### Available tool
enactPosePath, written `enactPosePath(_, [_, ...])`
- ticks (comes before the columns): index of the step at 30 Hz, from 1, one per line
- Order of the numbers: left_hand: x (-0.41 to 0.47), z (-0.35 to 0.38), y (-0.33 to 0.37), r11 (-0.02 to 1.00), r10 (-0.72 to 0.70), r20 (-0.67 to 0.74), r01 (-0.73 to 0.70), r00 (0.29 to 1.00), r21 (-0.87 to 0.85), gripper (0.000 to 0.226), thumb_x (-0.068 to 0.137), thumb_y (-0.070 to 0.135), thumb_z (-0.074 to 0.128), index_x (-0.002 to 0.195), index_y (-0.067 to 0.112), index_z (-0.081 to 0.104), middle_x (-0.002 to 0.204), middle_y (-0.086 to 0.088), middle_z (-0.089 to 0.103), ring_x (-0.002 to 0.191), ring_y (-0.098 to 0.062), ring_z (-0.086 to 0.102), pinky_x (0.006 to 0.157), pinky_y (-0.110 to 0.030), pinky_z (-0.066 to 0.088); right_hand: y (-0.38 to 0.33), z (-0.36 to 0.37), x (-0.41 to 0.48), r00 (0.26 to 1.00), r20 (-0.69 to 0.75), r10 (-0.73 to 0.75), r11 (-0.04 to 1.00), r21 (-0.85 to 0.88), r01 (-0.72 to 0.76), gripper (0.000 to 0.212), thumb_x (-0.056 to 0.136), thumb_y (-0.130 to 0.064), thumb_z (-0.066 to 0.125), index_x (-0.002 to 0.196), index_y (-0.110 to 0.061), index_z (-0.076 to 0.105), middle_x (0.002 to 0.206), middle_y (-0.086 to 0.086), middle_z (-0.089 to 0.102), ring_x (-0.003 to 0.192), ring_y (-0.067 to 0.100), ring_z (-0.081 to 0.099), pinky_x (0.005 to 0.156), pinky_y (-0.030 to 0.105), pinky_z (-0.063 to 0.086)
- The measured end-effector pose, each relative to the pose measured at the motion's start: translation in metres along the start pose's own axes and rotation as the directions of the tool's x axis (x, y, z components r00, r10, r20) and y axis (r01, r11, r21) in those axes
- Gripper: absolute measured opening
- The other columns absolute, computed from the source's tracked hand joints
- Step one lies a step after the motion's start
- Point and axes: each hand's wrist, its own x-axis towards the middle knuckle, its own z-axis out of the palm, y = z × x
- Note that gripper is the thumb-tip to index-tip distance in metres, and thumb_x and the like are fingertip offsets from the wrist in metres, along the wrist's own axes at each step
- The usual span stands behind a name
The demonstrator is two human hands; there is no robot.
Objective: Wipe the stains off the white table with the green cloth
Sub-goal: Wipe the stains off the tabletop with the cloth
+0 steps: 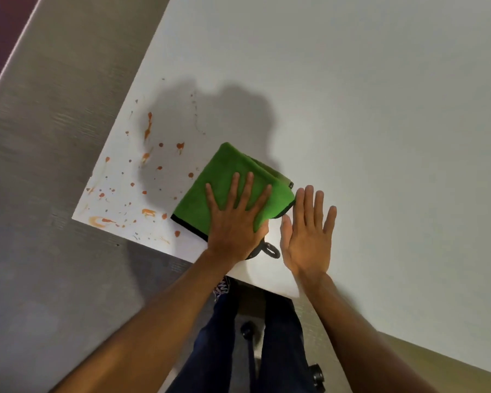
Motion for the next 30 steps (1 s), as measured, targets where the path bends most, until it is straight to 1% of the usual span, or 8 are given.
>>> enactPosePath(5, [0.036, -0.004, -0.019, 0.974, -0.228, -0.016, 0.228, 0.974, -0.014, 0.07, 0.097, 0.063, 0.02, 0.159, 0.033, 0.006, 0.168, -0.008, 0.003, 0.154, -0.035, 0.004, 0.107, -0.078, 0.006, -0.005, 0.003, 0.002, 1.0, -0.029, 0.001, 1.0, -0.007, -0.002, 0.065, 0.109, -0.047, 0.01, 0.164, -0.014, 0.002, 0.173, 0.007, -0.001, 0.161, 0.026, -0.003, 0.128, 0.06, 0.009])
enactPosePath(8, [0.059, -0.009, -0.045, 0.942, -0.334, -0.009, 0.334, 0.942, 0.002, 0.07, 0.098, 0.062, 0.017, 0.159, 0.031, 0.005, 0.168, -0.007, 0.005, 0.153, -0.035, 0.007, 0.107, -0.078, 0.009, -0.016, 0.003, 0.016, 1.0, -0.011, -0.001, 1.0, -0.005, 0.001, 0.067, 0.109, -0.047, 0.013, 0.164, -0.011, 0.0, 0.173, 0.008, -0.003, 0.16, 0.027, -0.005, 0.127, 0.061, 0.007])
enactPosePath(12, [0.066, -0.015, -0.078, 0.914, -0.405, -0.008, 0.405, 0.914, 0.013, 0.068, 0.099, 0.056, 0.024, 0.159, 0.025, 0.012, 0.167, -0.005, 0.009, 0.153, -0.035, 0.01, 0.108, -0.078, 0.01, -0.029, 0.004, 0.034, 0.999, -0.01, -0.031, 0.999, 0.021, 0.032, 0.066, 0.109, -0.048, 0.009, 0.164, -0.011, -0.001, 0.173, 0.007, -0.003, 0.16, 0.025, -0.006, 0.127, 0.061, 0.006])
enactPosePath(16, [0.04, -0.023, -0.104, 0.892, -0.453, 0.027, 0.451, 0.891, 0.037, 0.069, 0.099, 0.052, 0.02, 0.159, 0.018, 0.012, 0.168, -0.002, 0.008, 0.154, -0.032, 0.006, 0.107, -0.08, 0.007, -0.036, 0.007, 0.05, 0.997, -0.021, -0.069, 0.997, 0.022, 0.069, 0.065, 0.109, -0.047, 0.009, 0.164, -0.013, -0.001, 0.173, 0.006, -0.004, 0.161, 0.026, -0.005, 0.127, 0.061, 0.007])
enactPosePath(22, [-0.016, -0.029, -0.116, 0.904, -0.428, 0.087, 0.425, 0.899, 0.049, 0.068, 0.102, 0.048, 0.016, 0.158, 0.008, 0.018, 0.167, -0.008, 0.011, 0.154, -0.028, 0.005, 0.114, -0.072, 0.01, -0.036, 0.011, 0.055, 0.996, -0.06, -0.066, 0.997, 0.027, 0.068, 0.065, 0.11, -0.044, 0.016, 0.164, -0.013, -0.001, 0.174, 0.004, -0.004, 0.161, 0.025, -0.004, 0.126, 0.062, 0.012])
enactPosePath(24, [-0.027, -0.029, -0.114, 0.91, -0.411, 0.017, 0.412, 0.911, -0.049, 0.067, 0.103, 0.046, 0.022, 0.154, 0.003, 0.029, 0.164, -0.011, 0.021, 0.153, -0.028, 0.012, 0.114, -0.071, 0.014, -0.036, 0.012, 0.056, 0.996, -0.068, -0.064, 0.998, 0.018, 0.065, 0.065, 0.109, -0.045, 0.016, 0.164, -0.013, 0.0, 0.174, 0.004, -0.003, 0.161, 0.025, -0.003, 0.126, 0.063, 0.012])
enactPosePath(26, [-0.028, -0.028, -0.1, 0.934, -0.35, -0.071, 0.342, 0.934, -0.099, 0.065, 0.103, 0.045, 0.028, 0.152, 0.002, 0.03, 0.162, -0.013, 0.025, 0.152, -0.033, 0.018, 0.111, -0.075, 0.017, -0.035, 0.013, 0.056, 0.995, -0.071, -0.067, 0.998, 0.011, 0.067, 0.065, 0.109, -0.045, 0.015, 0.164, -0.012, 0.001, 0.174, 0.005, -0.002, 0.161, 0.026, -0.002, 0.126, 0.063, 0.013])
enactPosePath(30, [0.001, -0.021, -0.054, 0.981, -0.185, -0.115, 0.176, 0.976, -0.082, 0.071, 0.103, 0.053, 0.021, 0.156, 0.005, 0.02, 0.165, -0.01, 0.009, 0.152, -0.037, 0.012, 0.108, -0.078, 0.015, -0.035, 0.012, 0.056, 0.994, -0.078, -0.071, 0.997, 0.008, 0.072, 0.065, 0.109, -0.045, 0.015, 0.164, -0.012, 0.003, 0.173, 0.006, 0.001, 0.161, 0.026, 0.0, 0.126, 0.063, 0.013])
